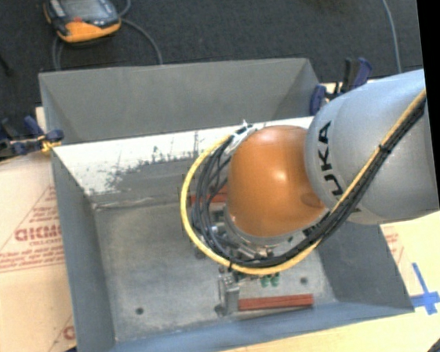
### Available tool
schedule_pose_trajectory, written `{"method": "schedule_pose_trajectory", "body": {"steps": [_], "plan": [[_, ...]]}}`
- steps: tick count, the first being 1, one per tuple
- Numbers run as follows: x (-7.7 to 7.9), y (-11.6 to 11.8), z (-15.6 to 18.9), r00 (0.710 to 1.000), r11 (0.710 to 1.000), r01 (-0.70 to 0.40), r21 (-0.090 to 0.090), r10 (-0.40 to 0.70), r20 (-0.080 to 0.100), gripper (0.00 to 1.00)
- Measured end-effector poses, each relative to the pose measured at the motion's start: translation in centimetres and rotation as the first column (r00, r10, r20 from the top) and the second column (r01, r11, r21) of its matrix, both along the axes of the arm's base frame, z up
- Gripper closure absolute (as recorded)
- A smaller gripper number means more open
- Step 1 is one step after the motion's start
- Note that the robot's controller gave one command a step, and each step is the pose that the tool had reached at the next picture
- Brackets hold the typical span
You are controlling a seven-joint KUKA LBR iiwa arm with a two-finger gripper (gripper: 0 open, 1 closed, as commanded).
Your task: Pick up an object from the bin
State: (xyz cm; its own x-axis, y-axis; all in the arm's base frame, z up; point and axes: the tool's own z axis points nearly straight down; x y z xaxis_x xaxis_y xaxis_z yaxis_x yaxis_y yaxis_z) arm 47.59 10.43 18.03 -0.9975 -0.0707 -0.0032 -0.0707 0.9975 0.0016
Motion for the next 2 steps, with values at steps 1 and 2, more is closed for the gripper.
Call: {"method": "schedule_pose_trajectory", "body": {"steps": [1,2], "plan": [[0.6,-3.4,-6.0,0.972,0.972,-0.235,-0.004,0.235,0.005,0.0],[1.1,-5.3,-7.4,0.92,0.92,-0.393,0.0,0.393,-0.01,0.0]]}}
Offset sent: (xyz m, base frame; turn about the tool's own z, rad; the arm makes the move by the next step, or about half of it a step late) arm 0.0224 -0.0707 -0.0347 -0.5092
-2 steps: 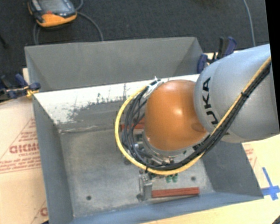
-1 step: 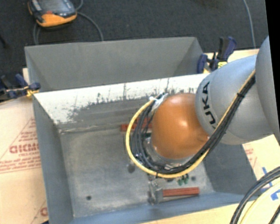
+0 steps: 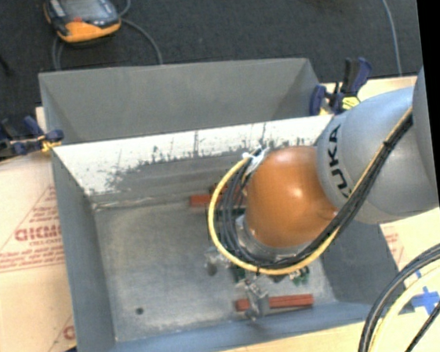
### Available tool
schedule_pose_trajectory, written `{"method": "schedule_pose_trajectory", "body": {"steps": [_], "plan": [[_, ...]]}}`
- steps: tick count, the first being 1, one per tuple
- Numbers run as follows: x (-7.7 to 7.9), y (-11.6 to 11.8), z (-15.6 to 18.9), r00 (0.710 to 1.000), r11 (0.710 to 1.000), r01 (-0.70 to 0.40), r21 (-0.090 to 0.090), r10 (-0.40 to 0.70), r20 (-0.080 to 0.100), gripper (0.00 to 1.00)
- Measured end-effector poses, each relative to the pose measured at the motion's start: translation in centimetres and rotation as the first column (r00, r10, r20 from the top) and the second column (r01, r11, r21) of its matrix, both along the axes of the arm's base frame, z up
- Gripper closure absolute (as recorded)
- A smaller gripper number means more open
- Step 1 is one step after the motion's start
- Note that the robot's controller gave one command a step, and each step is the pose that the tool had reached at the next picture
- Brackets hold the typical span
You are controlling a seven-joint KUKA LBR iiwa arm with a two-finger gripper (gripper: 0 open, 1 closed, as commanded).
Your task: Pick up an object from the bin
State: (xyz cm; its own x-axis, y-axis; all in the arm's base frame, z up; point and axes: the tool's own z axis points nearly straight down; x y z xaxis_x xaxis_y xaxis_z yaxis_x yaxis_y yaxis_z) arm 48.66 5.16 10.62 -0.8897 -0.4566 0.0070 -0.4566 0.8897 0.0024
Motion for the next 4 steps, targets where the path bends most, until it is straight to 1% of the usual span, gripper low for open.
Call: {"method": "schedule_pose_trajectory", "body": {"steps": [1,2,3,4], "plan": [[-0.2,-2.2,3.2,0.991,0.991,-0.135,0.001,0.135,0.01,0.0],[0.5,-2.6,0.3,0.973,0.973,-0.229,0.0,0.229,0.012,0.0],[0.9,-4.5,-1.6,0.829,0.829,-0.559,0.0,0.559,0.01,0.0],[6.5,-5.9,-2.2,0.77,0.77,-0.638,0.0,0.638,0.009,0.0]]}}
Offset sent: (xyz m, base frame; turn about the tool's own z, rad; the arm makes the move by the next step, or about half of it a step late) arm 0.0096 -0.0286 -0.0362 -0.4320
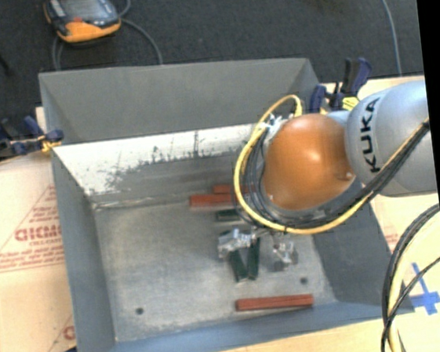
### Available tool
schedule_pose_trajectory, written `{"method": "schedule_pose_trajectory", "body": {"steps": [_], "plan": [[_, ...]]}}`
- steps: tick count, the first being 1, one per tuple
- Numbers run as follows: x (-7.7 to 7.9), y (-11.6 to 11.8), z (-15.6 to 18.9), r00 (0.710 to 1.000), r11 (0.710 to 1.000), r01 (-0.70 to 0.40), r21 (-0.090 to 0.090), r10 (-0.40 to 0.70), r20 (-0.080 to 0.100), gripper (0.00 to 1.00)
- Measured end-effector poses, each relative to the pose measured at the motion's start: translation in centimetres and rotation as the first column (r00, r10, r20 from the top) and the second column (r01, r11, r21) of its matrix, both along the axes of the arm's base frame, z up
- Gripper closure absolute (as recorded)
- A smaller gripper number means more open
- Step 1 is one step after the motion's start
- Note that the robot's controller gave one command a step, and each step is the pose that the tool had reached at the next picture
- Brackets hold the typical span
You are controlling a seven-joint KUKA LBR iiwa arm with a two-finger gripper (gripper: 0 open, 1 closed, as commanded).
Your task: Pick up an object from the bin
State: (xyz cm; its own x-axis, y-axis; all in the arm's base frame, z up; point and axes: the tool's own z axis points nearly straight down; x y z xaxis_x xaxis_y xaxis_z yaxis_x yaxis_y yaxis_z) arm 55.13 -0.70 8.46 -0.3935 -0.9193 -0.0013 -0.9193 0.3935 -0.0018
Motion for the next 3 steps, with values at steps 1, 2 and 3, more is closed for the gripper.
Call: {"method": "schedule_pose_trajectory", "body": {"steps": [1,2,3], "plan": [[2.85,5.67,-0.4,0.987,0.987,-0.16,0.003,0.16,0.002,1.0],[2.84,5.66,-0.4,0.987,0.987,-0.159,0.003,0.159,0.001,1.0],[2.85,5.67,-0.3,0.987,0.987,-0.159,0.003,0.159,0.001,1.0]]}}
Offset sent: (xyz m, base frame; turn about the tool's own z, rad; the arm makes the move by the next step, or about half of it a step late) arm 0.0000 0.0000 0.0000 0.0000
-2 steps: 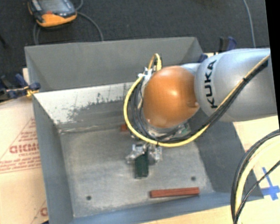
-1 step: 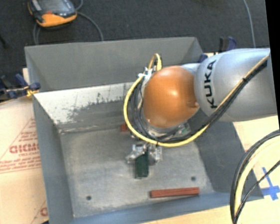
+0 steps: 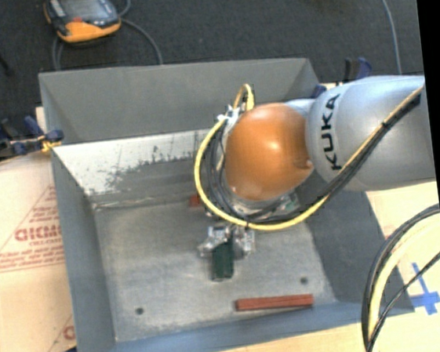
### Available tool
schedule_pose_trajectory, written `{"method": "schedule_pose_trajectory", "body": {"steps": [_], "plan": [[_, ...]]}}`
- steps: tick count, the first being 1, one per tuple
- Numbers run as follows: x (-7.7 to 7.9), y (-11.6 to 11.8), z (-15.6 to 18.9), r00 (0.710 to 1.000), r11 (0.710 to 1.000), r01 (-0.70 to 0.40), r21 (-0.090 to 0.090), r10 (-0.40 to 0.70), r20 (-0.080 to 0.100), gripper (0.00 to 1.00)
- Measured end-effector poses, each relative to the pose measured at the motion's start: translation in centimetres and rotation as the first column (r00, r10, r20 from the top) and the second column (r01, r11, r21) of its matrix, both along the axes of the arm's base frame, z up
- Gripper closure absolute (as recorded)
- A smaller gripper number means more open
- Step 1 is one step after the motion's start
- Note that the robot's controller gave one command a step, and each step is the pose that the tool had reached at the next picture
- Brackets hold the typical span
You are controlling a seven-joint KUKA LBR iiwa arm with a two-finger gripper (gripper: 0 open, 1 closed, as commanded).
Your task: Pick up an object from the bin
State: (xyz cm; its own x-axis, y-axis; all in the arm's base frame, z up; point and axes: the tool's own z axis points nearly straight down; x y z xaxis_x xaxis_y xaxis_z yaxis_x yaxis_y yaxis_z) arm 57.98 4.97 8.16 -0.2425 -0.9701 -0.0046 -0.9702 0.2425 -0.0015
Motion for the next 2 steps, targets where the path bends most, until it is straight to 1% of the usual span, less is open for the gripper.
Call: {"method": "schedule_pose_trajectory", "body": {"steps": [1,2], "plan": [[1.2,-0.5,3.9,0.995,0.995,-0.096,-0.004,0.096,0.004,1.0],[1.4,-0.9,13.3,0.988,0.988,-0.157,-0.001,0.157,0.0,1.0]]}}
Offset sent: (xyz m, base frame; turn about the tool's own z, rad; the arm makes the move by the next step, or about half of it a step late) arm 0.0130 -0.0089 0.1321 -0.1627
